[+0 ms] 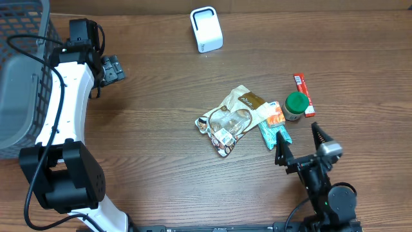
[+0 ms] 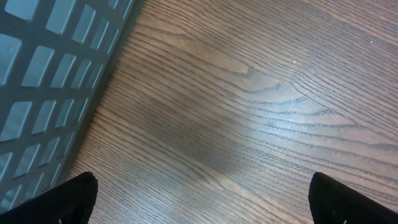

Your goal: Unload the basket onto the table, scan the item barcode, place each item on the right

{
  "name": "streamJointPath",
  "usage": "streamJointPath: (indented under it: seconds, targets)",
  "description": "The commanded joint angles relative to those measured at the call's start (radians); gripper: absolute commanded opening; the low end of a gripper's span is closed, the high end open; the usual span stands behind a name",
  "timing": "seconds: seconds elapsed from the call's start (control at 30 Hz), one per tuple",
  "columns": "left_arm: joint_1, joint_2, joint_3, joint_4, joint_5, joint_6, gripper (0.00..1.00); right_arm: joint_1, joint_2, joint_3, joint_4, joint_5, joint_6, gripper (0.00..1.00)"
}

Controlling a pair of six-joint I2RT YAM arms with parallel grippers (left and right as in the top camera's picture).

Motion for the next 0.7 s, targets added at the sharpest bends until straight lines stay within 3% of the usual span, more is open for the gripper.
streamJointPath:
  seconds: [0.0, 0.67]
  targets:
    - [-0.007, -0.006, 0.019, 0.001, -0.013, 0.026, 1.00, -0.005, -0.009, -0.010, -0.057, -0.006, 0.001, 1.00]
    - [-0.007, -0.006, 0.019, 0.001, -0.013, 0.026, 1.00, -0.005, -0.009, -0.010, -0.050, -0.004, 0.000, 1.00]
